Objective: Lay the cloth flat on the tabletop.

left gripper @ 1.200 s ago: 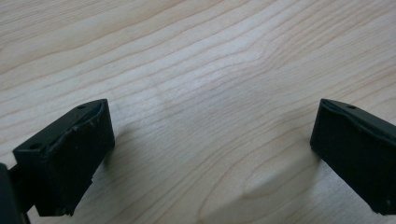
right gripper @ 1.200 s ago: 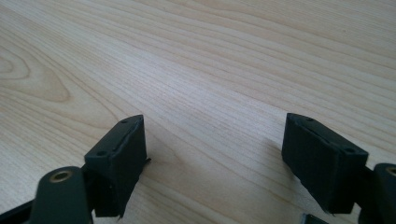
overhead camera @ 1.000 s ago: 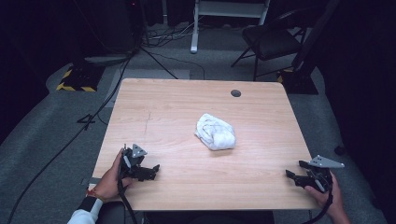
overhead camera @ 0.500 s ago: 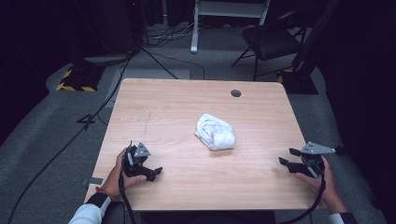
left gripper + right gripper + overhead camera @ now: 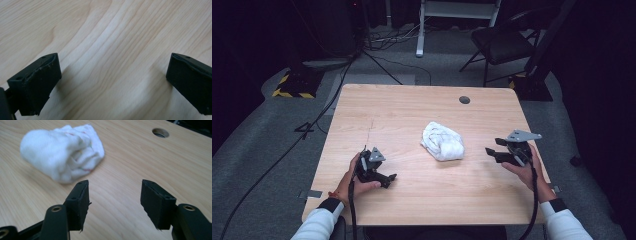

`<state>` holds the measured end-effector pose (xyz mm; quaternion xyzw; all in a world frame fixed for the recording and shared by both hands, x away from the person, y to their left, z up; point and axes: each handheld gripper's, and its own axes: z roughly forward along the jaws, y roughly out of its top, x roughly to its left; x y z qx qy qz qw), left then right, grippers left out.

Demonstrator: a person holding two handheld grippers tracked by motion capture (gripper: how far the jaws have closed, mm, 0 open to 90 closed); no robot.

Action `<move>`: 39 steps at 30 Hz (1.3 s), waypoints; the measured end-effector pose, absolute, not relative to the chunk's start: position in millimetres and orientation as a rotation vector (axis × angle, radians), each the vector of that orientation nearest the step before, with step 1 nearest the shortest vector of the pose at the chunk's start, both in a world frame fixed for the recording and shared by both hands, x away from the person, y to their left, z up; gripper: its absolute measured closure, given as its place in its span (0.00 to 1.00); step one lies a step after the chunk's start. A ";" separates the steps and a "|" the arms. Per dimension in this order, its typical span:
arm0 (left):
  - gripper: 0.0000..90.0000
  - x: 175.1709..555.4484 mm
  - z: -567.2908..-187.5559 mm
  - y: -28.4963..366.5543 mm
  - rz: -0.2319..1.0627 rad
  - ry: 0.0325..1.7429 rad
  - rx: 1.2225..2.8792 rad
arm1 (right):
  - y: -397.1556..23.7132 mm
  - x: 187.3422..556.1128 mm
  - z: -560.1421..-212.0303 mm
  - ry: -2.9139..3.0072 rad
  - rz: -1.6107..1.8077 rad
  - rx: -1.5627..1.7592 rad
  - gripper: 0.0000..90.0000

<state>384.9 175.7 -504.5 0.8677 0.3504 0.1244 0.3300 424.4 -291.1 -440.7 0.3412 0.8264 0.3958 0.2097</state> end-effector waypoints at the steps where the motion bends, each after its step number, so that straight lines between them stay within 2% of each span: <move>1: 0.00 387.4 -504.5 172.3 0.320 0.911 2.271 | -282.5 426.4 -440.1 2.309 1.103 0.933 0.45; 8: 0.00 403.6 -504.4 148.1 0.318 0.885 2.280 | -214.1 431.4 -446.8 2.412 1.091 0.760 0.44; 18: 0.00 424.6 -504.1 114.9 0.298 0.845 2.292 | -178.1 437.3 -461.8 2.484 1.045 0.716 0.44; 19: 0.01 428.2 -503.9 108.8 0.296 0.842 2.290 | -178.7 440.2 -466.7 2.517 1.027 0.743 0.48; 20: 0.01 428.2 -503.9 108.8 0.296 0.842 2.290 | -178.7 440.2 -466.7 2.517 1.027 0.743 0.48; 25: 0.08 435.4 -503.2 95.3 0.300 0.825 2.279 | -190.2 440.0 -472.4 2.586 1.001 0.714 0.73; 26: 0.11 436.8 -503.1 93.2 0.300 0.822 2.275 | -192.2 438.6 -472.8 2.592 1.000 0.709 0.74; 27: 0.11 437.7 -502.9 91.5 0.301 0.814 2.270 | -192.2 438.6 -472.8 2.592 1.000 0.709 0.74; 29: 0.18 439.4 -502.2 87.8 0.305 0.798 2.266 | -196.6 435.9 -471.8 2.596 0.988 0.695 0.75; 33: 0.21 449.7 -501.3 78.2 0.252 0.790 2.244 | -204.7 433.0 -470.7 2.586 0.974 0.699 0.74; 39: 0.24 461.4 -500.4 60.2 0.212 0.748 2.227 | -212.1 432.6 -468.6 2.557 0.932 0.742 0.65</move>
